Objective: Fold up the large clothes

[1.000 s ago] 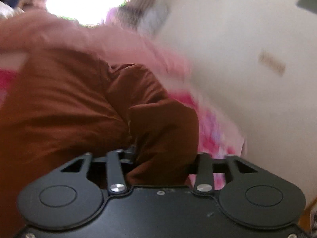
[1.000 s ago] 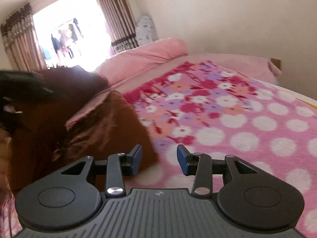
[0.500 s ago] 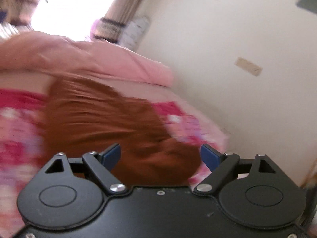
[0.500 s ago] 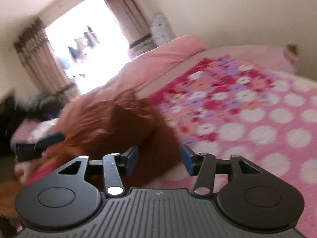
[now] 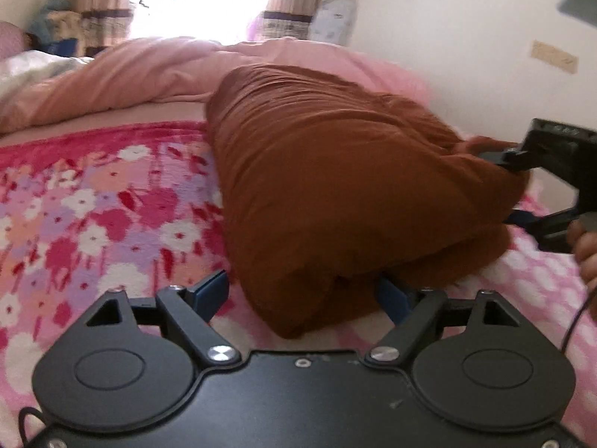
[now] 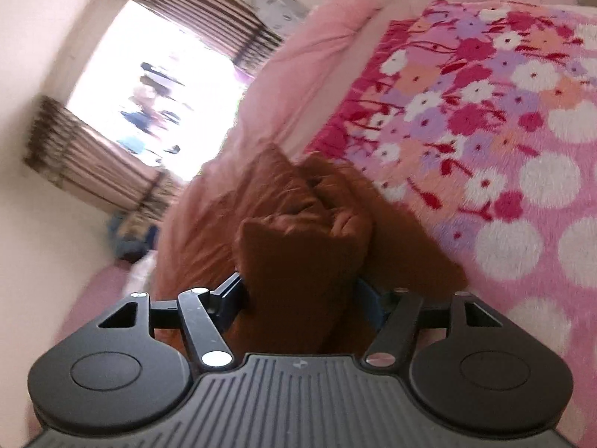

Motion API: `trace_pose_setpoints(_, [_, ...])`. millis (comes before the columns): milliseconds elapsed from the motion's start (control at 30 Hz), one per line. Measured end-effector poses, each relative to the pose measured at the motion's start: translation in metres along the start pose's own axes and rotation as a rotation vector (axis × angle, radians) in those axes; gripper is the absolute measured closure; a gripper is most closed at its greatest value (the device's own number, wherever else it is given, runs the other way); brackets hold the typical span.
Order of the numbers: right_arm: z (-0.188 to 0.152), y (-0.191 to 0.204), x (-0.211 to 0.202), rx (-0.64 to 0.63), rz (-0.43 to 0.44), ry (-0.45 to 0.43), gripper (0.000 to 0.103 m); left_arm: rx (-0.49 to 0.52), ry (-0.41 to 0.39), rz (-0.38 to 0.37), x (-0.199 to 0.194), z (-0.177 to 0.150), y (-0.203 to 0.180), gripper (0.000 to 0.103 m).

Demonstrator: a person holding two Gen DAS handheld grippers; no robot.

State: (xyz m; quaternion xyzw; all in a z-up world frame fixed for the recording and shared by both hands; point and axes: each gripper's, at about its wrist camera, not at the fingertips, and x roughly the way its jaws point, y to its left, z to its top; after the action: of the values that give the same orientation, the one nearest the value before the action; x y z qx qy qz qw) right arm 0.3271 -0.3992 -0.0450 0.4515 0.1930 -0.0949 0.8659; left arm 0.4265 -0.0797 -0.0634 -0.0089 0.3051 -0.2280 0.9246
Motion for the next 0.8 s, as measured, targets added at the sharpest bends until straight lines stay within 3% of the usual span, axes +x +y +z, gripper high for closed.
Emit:
trace_pose_setpoints(33, [0.002, 0.001, 0.004, -0.008, -0.020, -0.001, 0.037, 0.001, -0.003, 0.014, 0.000, 0.001, 0.000, 0.054])
trace_pose_setpoints(67, [0.003, 0.003, 0.004, -0.020, -0.022, -0.003, 0.049, -0.012, 0.001, 0.035, 0.001, 0.002, 0.002, 0.061])
trace_pose_setpoints(100, [0.006, 0.007, 0.000, -0.037, -0.012, -0.006, 0.064, -0.044, -0.004, 0.029, -0.001, 0.003, 0.007, 0.066])
trace_pose_setpoints(167, [0.010, 0.011, -0.017, -0.063, 0.039, -0.032, 0.071, -0.090, -0.035, -0.003, -0.008, 0.005, 0.015, 0.068])
trace_pose_setpoints(233, [0.013, 0.013, -0.031, -0.078, 0.077, -0.061, 0.072, -0.122, -0.056, -0.029, -0.015, 0.006, 0.020, 0.068])
trace_pose_setpoints(300, [0.013, 0.005, -0.036, -0.075, 0.063, -0.101, 0.072, -0.147, -0.046, -0.042, -0.011, 0.007, 0.023, 0.068])
trace_pose_setpoints(367, [0.012, -0.011, -0.022, -0.063, 0.026, -0.087, 0.072, -0.139, -0.020, -0.025, -0.002, 0.005, 0.023, 0.068])
trace_pose_setpoints(433, [0.008, -0.036, 0.000, -0.009, -0.001, -0.039, 0.072, -0.122, 0.006, -0.001, 0.010, 0.001, 0.025, 0.063])
trace_pose_setpoints(567, [-0.001, -0.054, 0.004, 0.008, 0.049, -0.039, 0.072, -0.173, 0.047, -0.027, 0.022, -0.007, 0.041, 0.050])
trace_pose_setpoints(667, [0.002, -0.056, 0.002, -0.004, 0.078, -0.014, 0.065, -0.172, 0.048, -0.043, 0.015, -0.006, 0.044, 0.051])
trace_pose_setpoints(800, [0.007, -0.052, -0.019, -0.053, 0.077, -0.028, 0.043, -0.096, 0.042, -0.030, -0.017, -0.007, 0.040, 0.051])
